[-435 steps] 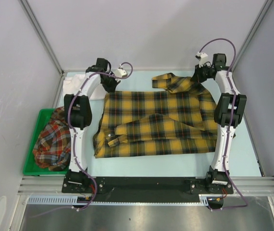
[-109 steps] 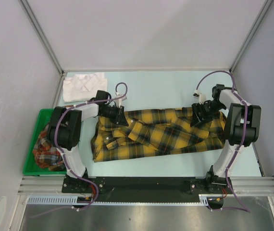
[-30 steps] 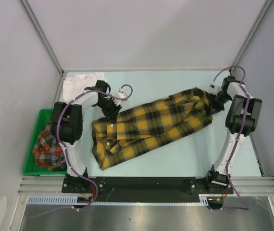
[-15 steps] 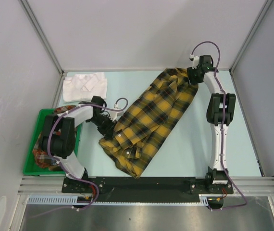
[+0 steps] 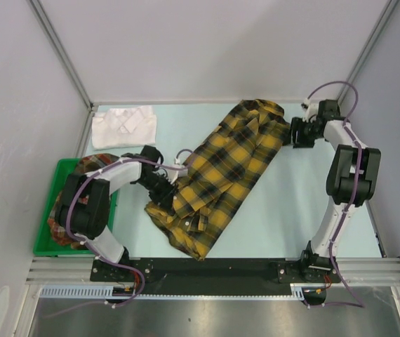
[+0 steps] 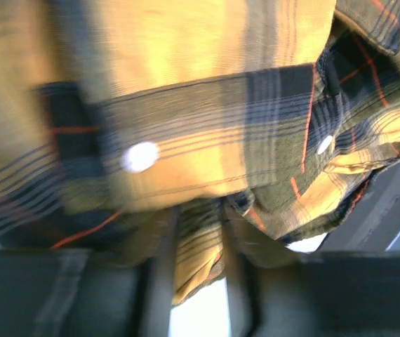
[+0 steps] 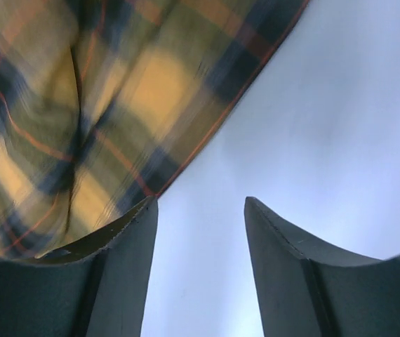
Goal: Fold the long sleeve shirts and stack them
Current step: Fold the shirt
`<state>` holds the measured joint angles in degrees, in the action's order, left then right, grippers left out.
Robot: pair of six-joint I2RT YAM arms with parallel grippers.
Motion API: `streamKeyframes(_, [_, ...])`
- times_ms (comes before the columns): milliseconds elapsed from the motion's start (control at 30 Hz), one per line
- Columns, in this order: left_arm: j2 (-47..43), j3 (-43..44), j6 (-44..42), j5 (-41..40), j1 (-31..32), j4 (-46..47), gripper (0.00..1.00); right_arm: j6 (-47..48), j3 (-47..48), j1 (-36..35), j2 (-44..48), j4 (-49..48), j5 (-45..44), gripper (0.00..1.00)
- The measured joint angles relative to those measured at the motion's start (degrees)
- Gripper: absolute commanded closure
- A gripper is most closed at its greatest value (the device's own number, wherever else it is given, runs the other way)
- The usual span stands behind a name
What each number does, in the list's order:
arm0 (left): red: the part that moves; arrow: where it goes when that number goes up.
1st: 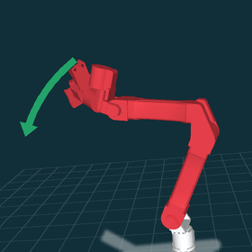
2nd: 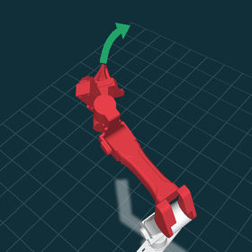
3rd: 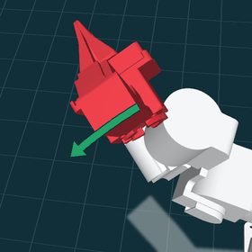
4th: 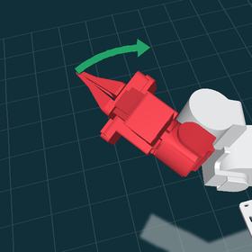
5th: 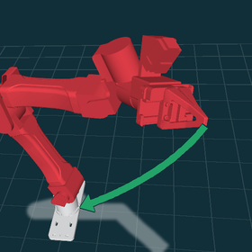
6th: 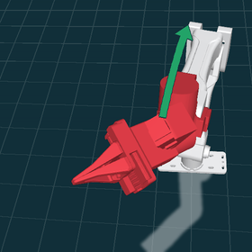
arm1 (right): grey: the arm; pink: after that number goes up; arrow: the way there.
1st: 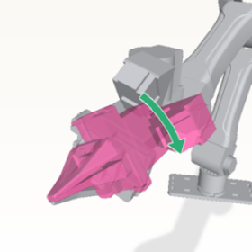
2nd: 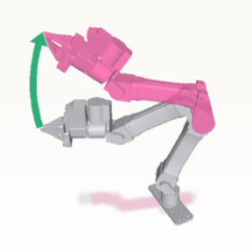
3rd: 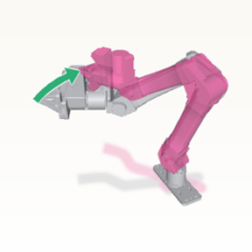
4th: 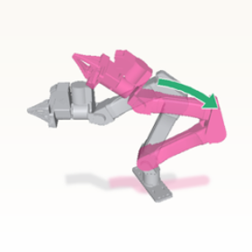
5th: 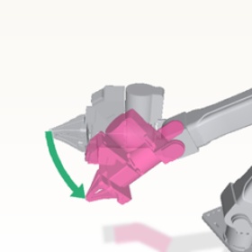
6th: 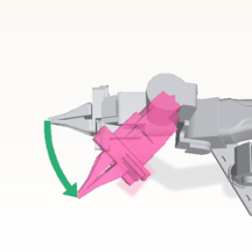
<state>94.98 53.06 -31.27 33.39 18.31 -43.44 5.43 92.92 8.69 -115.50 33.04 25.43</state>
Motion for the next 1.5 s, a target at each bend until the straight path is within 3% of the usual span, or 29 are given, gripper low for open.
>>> streamKeyframes(233, [0.31, 12.48, -0.04, -1.25, -7.52, -0.61, 0.55, -7.17, -12.09, -2.78, -1.38, -0.52, 9.84, 0.47])
streamKeyframes(433, [5.4, 16.55, -1.84, -3.5, -7.96, 0.11, 0.57, -13.66, -16.57, -7.04, -1.64, -5.55, 15.13, 0.54])
streamKeyframes(600, [13.05, 16.33, -2.8, -3.39, -7.87, -1.73, 0.74, -17.4, -17.16, -7.78, -2.95, -9.07, 15.63, 0.78])
streamKeyframes(733, [12.9, 14.73, -3.13, -1.05, -7.32, -2.08, 0.87, -18.67, -16.41, -7.39, -4.31, -9.29, 15.8, 0.97])
streamKeyframes(833, [11.02, 10.62, -2.69, 1.53, -4.83, -1.64, 0.93, -17.75, -13.68, -6.54, -6.08, -7.04, 15.65, 1.0])
streamKeyframes(1100, [12.98, 7.13, 5.49, 11.98, 11.43, -0.42, 0.97, -11.43, -1.25, -3.85, -12.9, 0.04, 15.52, 1.0])
streamKeyframes(1200, [16.79, 8.15, 11.8, 17.33, 13.81, 1.84, 0.97, -9.27, 2.58, -3.82, -14.93, 1.97, 15.52, 0.98])
streamKeyframes(1267, [17.9, 8.17, 15.26, 18.88, 13.66, 2.75, 0.9, -8.26, 3.69, -4.13, -15.37, 2.64, 15.32, 0.94])
streamKeyframes(1333, [17.97, 7.87, 17.25, 18.91, 13.03, 3.41, 0.73, -7.63, 3.98, -4.44, -15.39, 2.97, 14.71, 0.76])
streamKeyframes(1400, [17.77, 7.19, 19.34, 19.61, 12.15, 3.85, 0.64, -7.21, 4.31, -4.61, -15.39, 3.15, 14.69, 0.55])
streamKeyframes(1433, [17.46, 6.82, 19.67, 19.91, 11.69, 3.87, 0.56, -7.21, 4.48, -4.61, -15.32, 3.1, 14.78, 0.49])
streamKeyframes(1500, [15.45, 5.62, 19.96, 19.96, 10.38, 3.87, 0.5, -6.86, 5.01, -4.52, -14.67, 3.13, 15.37, 0.37])
